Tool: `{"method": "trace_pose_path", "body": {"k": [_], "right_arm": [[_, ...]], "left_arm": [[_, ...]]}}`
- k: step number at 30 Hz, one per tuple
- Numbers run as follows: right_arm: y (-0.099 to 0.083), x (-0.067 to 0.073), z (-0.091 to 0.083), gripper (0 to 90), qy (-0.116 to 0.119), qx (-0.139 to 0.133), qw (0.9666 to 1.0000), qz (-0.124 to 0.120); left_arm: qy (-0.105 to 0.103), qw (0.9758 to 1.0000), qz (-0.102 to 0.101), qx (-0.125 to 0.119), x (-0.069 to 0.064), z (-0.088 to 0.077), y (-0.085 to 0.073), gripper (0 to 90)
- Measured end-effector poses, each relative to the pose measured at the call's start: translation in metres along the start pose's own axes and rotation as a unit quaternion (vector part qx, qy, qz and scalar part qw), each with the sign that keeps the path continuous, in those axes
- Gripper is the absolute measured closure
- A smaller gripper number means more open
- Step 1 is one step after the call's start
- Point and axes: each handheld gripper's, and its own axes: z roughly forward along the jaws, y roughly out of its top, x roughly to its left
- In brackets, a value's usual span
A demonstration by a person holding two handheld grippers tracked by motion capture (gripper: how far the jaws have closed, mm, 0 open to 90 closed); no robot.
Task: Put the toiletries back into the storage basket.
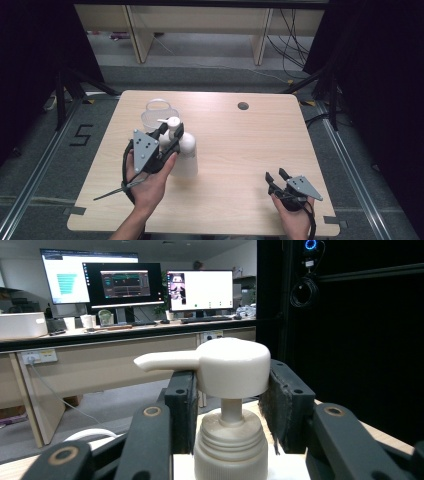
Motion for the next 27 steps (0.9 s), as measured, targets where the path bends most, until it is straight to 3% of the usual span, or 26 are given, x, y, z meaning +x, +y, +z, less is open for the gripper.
{"method": "trace_pose_path", "body": {"k": [19, 20, 27], "right_arm": [[0.000, 0.001, -0.001, 45.7, -0.005, 0.003, 1.0000, 0.003], [0.000, 0.000, -0.001, 45.7, -0.009, 0.002, 0.9999, -0.007], [0.000, 0.000, -0.001, 45.6, -0.007, -0.001, 0.9999, -0.009]], "left_arm": [[0.018, 0.9998, 0.002, -0.007, 0.023, -0.004, 0.005, 59.2], [0.018, 0.9998, 0.004, -0.009, 0.024, -0.004, 0.005, 59.3], [0.027, 0.9996, 0.003, -0.011, 0.032, -0.004, 0.007, 59.2]]}}
